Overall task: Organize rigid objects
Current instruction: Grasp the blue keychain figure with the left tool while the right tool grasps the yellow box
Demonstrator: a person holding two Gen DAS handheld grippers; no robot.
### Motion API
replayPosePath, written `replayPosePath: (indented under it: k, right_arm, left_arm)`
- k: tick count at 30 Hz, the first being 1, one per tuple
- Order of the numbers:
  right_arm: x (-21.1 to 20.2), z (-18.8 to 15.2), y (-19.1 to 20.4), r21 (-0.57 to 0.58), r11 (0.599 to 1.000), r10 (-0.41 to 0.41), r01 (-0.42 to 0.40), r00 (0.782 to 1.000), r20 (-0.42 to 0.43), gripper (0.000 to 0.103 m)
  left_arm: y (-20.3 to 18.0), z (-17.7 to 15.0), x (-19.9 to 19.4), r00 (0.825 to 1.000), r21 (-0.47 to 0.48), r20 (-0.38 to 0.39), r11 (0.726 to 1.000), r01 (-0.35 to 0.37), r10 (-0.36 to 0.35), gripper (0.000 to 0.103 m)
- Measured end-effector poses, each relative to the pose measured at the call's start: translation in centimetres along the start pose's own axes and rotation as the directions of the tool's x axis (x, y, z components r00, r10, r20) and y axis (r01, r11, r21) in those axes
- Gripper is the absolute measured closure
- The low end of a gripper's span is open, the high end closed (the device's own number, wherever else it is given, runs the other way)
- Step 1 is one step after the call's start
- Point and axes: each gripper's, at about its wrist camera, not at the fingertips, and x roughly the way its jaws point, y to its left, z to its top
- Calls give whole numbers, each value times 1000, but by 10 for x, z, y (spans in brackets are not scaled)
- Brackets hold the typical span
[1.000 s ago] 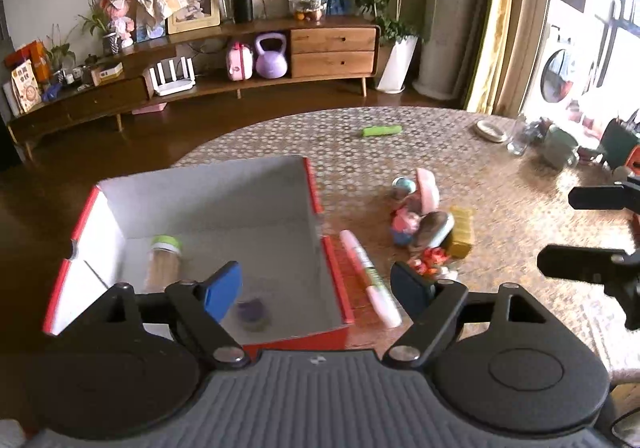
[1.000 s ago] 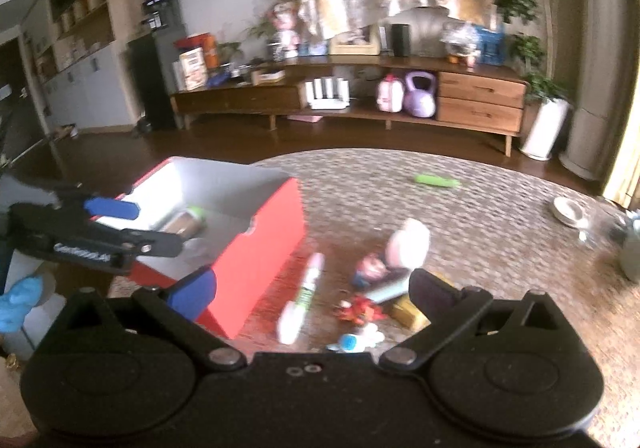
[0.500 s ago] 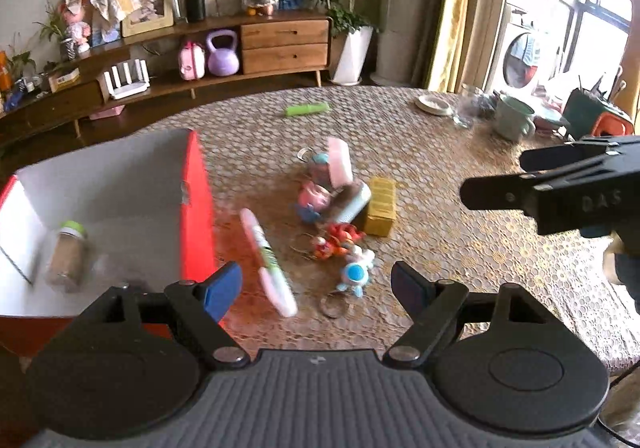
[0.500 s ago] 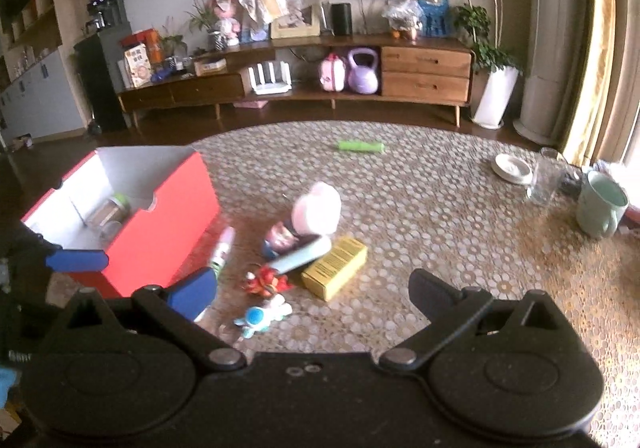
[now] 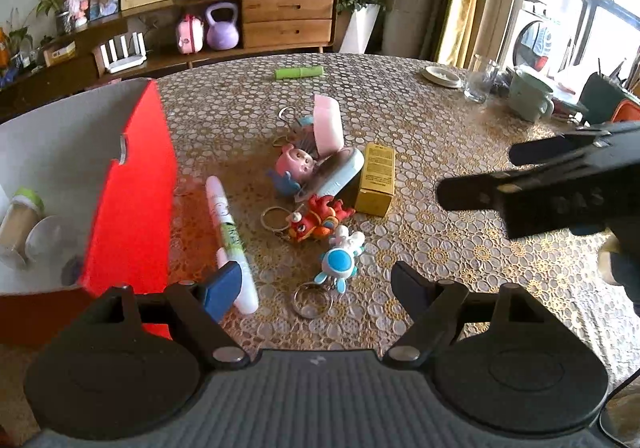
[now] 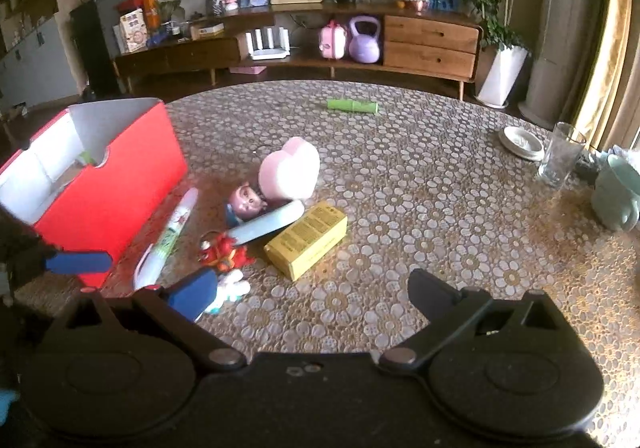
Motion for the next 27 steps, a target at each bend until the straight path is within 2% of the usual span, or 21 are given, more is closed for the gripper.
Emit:
replayPosePath:
  k: [8,14,22,27]
  right_arm:
    - [45,9,10,23,999,-27,28,999,-43,6]
    - [72,9,15,28,997,-73,76,994,-85,14]
    - [89,10,17,57,992,-103,109,990,-99,21]
    - [93,11,17,60,992,-105,112,989,-101,31]
  left_arm:
    - [-4,2,25,1000,17,-2,1000,-1,1,21]
    - [-6,-1,39,1000,46,-11,999,-12,12,21]
    - [-8,-3,56,999,66,-37,997,-27,30,21]
    - [-11,-3,59,999,72,-35,997,-21,23,24]
